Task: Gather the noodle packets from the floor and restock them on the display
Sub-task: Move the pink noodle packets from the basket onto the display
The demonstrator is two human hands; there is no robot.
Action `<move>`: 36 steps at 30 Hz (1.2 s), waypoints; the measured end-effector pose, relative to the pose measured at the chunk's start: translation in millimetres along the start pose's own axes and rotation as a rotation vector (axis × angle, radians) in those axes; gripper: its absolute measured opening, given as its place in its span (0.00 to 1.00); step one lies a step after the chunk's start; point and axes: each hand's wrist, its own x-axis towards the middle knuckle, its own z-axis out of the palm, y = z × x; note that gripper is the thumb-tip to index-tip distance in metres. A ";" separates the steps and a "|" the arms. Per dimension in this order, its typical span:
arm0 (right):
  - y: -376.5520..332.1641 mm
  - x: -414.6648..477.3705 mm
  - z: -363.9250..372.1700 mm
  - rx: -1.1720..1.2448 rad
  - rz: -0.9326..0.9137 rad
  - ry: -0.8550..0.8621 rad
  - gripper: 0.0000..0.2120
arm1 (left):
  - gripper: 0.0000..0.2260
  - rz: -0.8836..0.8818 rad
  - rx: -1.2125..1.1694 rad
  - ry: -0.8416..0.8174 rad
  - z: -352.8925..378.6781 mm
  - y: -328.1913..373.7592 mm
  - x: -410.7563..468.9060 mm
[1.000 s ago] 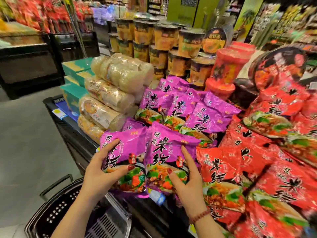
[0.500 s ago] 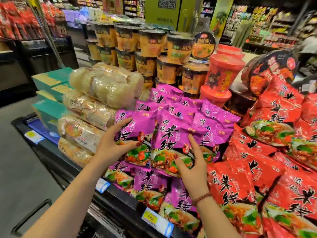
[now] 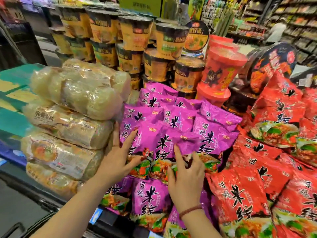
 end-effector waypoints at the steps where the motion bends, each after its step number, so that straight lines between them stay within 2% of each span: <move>1: -1.2 0.5 2.3 -0.080 -0.021 0.037 0.37 | 0.34 0.082 0.060 0.121 0.8 0.4 -1.1; 3: -3.3 2.5 4.9 -0.154 -0.123 0.069 0.36 | 0.32 0.281 0.168 0.324 3.8 -0.2 -2.1; 4: -3.7 5.2 5.2 -0.195 -0.193 0.075 0.33 | 0.32 0.340 0.192 0.349 5.1 0.9 -1.1; 7: -5.3 18.2 8.7 -0.259 -0.279 -0.009 0.28 | 0.29 0.323 0.146 0.275 6.7 14.6 5.0; 11: 4.7 23.8 23.3 -0.322 -0.257 -0.101 0.27 | 0.30 0.243 0.095 0.171 16.8 9.9 12.0; 16: 10.9 19.3 26.7 -0.314 -0.215 -0.152 0.27 | 0.31 0.243 0.019 0.120 20.1 4.8 11.9; 18: 4.6 22.7 18.8 -0.238 -0.219 -0.101 0.27 | 0.31 0.253 0.044 0.149 16.0 7.1 9.7; 21: -14.6 53.1 0.5 0.087 -0.255 -0.008 0.26 | 0.34 0.204 0.020 0.263 12.6 10.5 -0.7; 23: -34.3 90.3 -11.6 0.313 -0.233 -0.097 0.23 | 0.35 0.178 -0.005 0.334 16.7 11.4 -10.2; 25: -50.9 132.3 -12.8 0.408 -0.194 -0.274 0.20 | 0.37 0.153 -0.024 0.314 20.1 11.3 -15.4; 29: -73.7 185.9 1.6 0.103 -0.223 -0.559 0.24 | 0.40 0.125 -0.079 0.218 21.6 8.0 -9.1; 32: -81.5 197.2 4.2 -0.120 -0.269 -0.584 0.20 | 0.39 0.209 -0.130 0.145 16.6 1.4 0.6; 36: -79.0 190.3 -3.5 -0.210 -0.272 -0.547 0.16 | 0.38 0.302 -0.160 0.072 13.3 -6.7 7.5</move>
